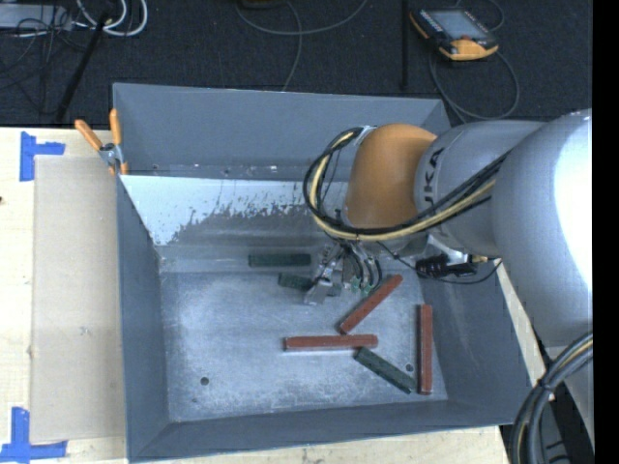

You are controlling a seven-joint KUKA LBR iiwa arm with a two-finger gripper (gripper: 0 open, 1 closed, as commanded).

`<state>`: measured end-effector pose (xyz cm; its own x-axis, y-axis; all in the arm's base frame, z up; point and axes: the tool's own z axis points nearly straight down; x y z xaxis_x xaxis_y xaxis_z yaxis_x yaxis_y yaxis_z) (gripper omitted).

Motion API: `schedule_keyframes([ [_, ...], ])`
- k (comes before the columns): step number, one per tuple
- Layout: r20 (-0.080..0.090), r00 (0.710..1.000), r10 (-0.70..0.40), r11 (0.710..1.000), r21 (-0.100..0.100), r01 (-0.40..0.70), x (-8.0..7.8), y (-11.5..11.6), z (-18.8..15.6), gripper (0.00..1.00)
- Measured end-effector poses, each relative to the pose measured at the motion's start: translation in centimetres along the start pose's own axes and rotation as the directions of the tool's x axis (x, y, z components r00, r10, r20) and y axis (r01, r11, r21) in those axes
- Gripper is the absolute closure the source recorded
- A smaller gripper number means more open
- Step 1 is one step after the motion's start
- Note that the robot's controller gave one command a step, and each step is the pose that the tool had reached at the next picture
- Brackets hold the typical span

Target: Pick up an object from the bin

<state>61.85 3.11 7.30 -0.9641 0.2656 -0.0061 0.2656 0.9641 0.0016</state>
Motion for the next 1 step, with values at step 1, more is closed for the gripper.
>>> schedule_keyframes([
  [1, 0.002, 1.000, -0.028, 1.000, -0.002, 0.028, 1.29, 1.02, -15.43, 1.00],
])
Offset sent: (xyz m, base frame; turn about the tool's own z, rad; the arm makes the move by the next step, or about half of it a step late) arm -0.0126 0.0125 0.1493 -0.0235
